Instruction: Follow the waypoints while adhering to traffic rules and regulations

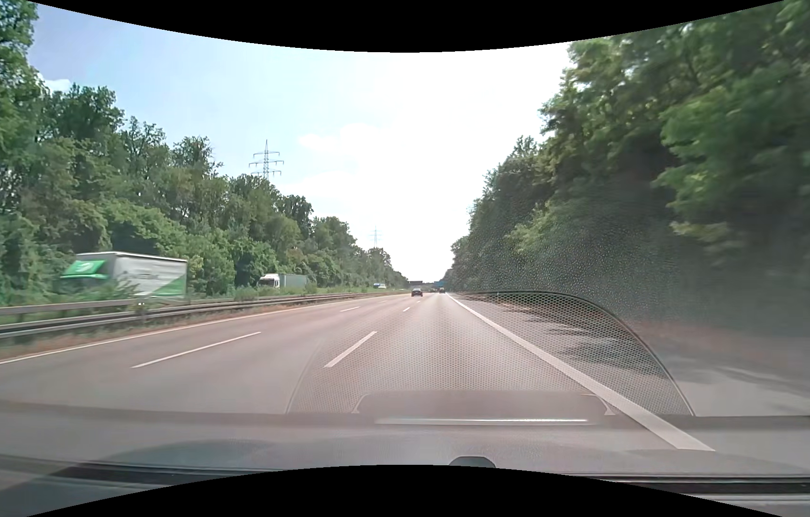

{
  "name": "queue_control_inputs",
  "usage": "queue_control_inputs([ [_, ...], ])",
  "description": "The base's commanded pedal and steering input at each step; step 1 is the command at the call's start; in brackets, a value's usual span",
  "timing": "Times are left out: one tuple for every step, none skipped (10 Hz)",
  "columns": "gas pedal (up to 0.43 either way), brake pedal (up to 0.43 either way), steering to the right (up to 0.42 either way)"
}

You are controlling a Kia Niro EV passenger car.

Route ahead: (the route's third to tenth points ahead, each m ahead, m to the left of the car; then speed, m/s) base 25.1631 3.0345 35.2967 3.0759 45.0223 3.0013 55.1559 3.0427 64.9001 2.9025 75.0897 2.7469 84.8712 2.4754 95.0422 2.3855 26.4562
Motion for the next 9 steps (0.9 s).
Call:
queue_control_inputs([
  [0.287,0.0,-0.001],
  [0.287,0.0,-0.002],
  [0.287,0.0,-0.002],
  [0.287,0.0,-0.002],
  [0.287,0.0,-0.002],
  [0.287,0.0,-0.002],
  [0.287,0.0,-0.002],
  [0.287,0.0,-0.002],
  [0.287,0.0,-0.002],
])
